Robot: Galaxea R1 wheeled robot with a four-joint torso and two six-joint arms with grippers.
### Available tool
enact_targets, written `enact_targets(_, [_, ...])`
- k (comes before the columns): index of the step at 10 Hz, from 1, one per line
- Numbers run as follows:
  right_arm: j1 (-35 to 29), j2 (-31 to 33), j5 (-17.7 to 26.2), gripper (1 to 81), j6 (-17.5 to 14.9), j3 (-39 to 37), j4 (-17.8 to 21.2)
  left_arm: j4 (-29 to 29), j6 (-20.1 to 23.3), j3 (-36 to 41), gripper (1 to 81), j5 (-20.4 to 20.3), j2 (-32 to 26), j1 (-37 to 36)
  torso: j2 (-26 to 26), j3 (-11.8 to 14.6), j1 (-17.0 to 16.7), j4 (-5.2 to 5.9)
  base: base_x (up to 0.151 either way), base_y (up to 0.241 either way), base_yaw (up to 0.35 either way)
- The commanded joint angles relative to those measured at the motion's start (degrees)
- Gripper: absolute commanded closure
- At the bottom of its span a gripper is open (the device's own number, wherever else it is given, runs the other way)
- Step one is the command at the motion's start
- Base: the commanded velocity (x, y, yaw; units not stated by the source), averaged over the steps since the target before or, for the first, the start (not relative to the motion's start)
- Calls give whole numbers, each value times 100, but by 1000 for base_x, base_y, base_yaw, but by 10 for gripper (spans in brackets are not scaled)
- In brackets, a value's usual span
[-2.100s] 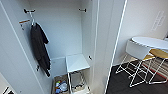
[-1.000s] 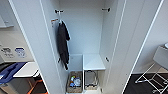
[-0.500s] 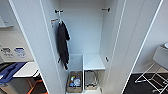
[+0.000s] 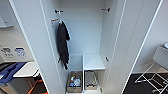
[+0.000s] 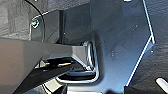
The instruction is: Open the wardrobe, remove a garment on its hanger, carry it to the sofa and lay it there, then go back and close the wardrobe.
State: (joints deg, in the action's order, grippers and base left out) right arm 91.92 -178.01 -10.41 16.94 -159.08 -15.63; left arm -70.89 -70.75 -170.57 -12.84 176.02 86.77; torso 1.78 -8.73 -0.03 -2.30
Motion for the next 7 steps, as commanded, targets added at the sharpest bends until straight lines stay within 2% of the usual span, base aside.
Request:
enact_targets(1, [-134,-71,311,10,-25,36,-46,388,573,-29,10,748,135,72,0,0,3,0,0,0,0])
enact_targets(2, [-134,-71,312,10,-25,18,-46,1292,1893,-21,10,756,179,125,0,0,3,0,0,0,0])
enact_targets(3, [-134,-62,303,10,-16,9,-46,2788,3205,-20,10,774,223,143,0,0,3,0,0,0,0])
enact_targets(4, [-134,-62,303,10,-16,10,-54,4649,5209,14,10,809,259,143,0,0,3,0,0,0,0])
enact_targets(6, [-151,-62,303,10,-25,18,-71,6559,7106,32,10,818,294,108,0,0,3,0,0,0,0])
enact_targets(7, [-152,-53,303,10,-25,9,-72,7070,7601,111,10,835,260,90,0,0,3,0,0,0,0])
